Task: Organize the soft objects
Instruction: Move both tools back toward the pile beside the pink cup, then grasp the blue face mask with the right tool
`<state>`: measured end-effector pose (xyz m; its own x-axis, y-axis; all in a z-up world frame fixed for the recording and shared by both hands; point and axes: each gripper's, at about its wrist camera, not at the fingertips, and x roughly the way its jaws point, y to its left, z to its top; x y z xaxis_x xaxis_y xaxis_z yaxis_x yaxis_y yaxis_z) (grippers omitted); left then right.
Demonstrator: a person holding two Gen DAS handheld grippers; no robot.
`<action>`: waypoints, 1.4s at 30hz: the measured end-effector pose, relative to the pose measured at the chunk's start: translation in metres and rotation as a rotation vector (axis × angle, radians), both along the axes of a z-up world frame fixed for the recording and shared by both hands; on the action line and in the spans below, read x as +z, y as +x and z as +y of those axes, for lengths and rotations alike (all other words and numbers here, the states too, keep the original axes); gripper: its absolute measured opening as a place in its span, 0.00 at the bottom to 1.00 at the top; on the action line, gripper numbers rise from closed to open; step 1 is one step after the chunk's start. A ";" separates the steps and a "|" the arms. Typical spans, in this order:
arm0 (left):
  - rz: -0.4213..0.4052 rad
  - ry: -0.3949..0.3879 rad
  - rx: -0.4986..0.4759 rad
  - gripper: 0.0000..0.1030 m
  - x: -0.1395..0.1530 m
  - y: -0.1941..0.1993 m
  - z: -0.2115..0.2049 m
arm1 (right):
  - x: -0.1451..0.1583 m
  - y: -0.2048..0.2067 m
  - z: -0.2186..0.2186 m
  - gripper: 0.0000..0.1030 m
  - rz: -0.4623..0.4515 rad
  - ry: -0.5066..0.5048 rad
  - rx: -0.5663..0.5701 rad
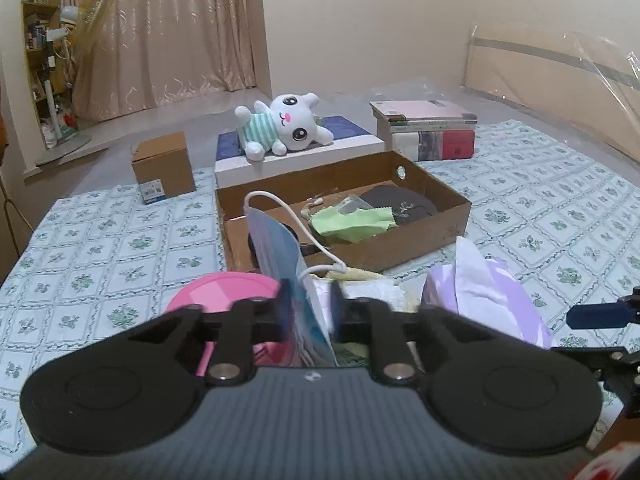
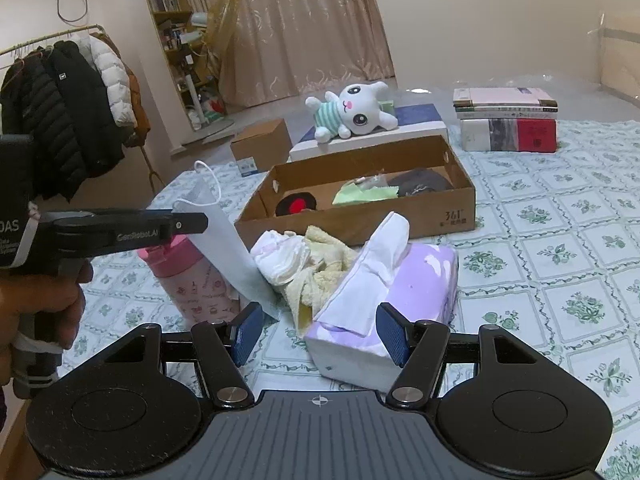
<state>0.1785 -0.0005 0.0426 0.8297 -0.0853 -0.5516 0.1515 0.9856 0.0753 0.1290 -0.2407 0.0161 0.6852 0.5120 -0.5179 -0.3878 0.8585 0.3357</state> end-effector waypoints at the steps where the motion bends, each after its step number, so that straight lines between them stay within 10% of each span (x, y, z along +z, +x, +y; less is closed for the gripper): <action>1: 0.000 -0.003 -0.007 0.03 0.000 0.000 -0.001 | -0.001 0.001 0.000 0.61 0.001 0.000 0.000; 24: 0.214 -0.081 -0.117 0.00 -0.059 -0.137 0.014 | 0.004 -0.027 0.005 0.61 0.000 0.006 0.000; 42: 0.154 -0.195 0.027 0.10 -0.044 -0.128 0.054 | 0.014 -0.015 0.072 0.61 -0.082 0.008 0.195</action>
<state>0.0508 0.0532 -0.0015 0.7404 -0.1814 -0.6472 0.1196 0.9831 -0.1388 0.1139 -0.1689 0.0298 0.6128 0.6425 -0.4601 -0.5724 0.7623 0.3022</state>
